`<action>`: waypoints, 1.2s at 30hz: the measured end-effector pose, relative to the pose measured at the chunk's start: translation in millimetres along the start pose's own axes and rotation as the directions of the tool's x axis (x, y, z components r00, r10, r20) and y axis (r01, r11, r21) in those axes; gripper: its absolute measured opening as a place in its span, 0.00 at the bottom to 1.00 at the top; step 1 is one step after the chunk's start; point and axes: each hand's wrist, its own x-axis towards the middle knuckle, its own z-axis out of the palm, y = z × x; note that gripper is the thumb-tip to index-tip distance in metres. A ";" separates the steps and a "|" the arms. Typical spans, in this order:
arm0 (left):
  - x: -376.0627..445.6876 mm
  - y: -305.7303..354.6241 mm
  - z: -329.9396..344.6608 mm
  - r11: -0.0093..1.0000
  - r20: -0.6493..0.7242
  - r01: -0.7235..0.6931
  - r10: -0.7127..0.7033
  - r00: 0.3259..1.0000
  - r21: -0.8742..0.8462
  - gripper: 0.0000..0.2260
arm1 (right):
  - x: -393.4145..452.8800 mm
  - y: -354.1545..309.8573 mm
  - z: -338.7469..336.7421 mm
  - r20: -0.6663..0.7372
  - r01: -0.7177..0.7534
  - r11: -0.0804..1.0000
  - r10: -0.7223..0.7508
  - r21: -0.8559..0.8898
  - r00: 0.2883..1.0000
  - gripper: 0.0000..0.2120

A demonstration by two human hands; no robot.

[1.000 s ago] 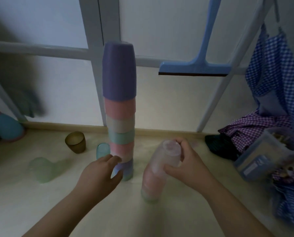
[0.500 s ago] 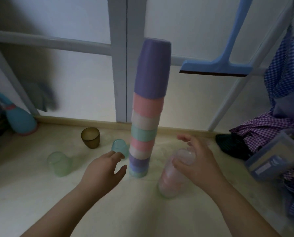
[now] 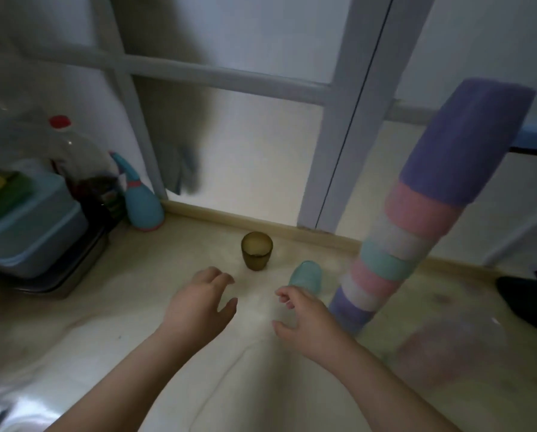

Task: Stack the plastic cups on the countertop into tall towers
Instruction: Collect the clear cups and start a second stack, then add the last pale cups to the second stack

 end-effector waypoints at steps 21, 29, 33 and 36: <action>53.6 -88.7 39.6 0.979 0.319 0.203 -0.190 0.929 -0.007 0.30 | 80.5 6.8 26.5 -0.222 -0.169 0.946 0.108 -0.276 0.969 0.30; 79.2 -65.3 36.9 0.987 0.283 0.141 -0.114 0.952 -0.076 0.28 | 97.4 32.9 17.5 -0.300 -0.559 0.813 0.498 -0.166 0.813 0.41; 80.0 -52.6 36.2 0.993 0.305 0.097 -0.074 0.949 -0.061 0.28 | 101.1 39.8 19.7 -0.268 -0.592 0.800 0.551 -0.098 0.790 0.34; 76.7 -46.6 31.6 0.996 0.315 0.077 -0.061 0.947 -0.038 0.27 | 100.8 35.3 15.9 -0.238 -0.563 0.818 0.527 -0.115 0.816 0.29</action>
